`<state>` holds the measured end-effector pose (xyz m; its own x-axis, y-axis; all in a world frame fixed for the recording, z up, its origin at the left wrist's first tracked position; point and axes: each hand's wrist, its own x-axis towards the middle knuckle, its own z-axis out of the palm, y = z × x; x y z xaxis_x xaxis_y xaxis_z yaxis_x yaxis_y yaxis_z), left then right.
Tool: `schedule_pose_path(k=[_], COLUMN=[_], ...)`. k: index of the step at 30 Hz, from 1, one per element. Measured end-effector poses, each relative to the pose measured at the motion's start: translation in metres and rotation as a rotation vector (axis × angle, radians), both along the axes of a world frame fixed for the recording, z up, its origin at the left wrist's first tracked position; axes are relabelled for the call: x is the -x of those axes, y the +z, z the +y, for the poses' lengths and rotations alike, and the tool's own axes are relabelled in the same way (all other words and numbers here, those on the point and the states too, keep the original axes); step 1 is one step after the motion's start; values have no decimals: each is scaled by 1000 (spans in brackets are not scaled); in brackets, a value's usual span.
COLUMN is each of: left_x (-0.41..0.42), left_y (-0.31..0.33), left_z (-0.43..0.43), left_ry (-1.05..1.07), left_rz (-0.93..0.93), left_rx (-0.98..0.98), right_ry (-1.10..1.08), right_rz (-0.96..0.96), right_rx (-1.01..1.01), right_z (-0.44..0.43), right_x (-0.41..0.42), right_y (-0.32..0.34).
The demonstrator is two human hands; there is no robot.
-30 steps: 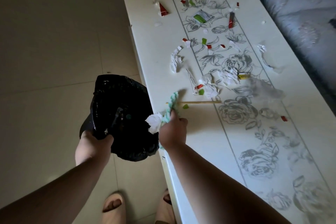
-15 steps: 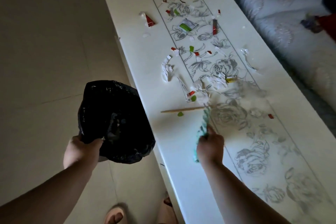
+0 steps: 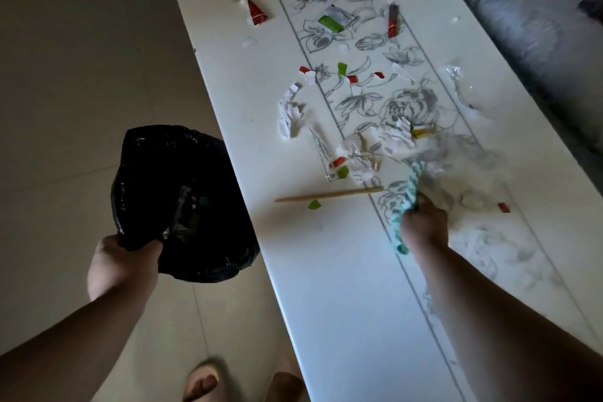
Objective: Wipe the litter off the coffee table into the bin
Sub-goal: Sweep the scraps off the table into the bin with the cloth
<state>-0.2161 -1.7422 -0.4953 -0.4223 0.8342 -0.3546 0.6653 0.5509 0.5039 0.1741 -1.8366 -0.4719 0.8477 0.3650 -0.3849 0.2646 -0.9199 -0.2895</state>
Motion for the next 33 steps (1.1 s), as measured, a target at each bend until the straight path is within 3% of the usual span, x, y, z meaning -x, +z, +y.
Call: schedule_pose_path(k=[5,13,23,28,33], left_x=[-6,-9,-9,-6,-4], left_y=[5,20,27,27,27], left_z=[-8,-18,-16,-10,-5], left_ry=[23,-3,48,17,9], left_rz=[-4,-25,-68,-58,-79], left_rx=[8,-7,25,18,11], right_ry=[168,175,399,576,505], right_rz=[46,197,313,457,534], right_rx=[-19,-111,-133,-144,-335], right_z=[36,41,65,62,61], right_x=[31,112,191,218,197], right_y=[6,10,17,22,38])
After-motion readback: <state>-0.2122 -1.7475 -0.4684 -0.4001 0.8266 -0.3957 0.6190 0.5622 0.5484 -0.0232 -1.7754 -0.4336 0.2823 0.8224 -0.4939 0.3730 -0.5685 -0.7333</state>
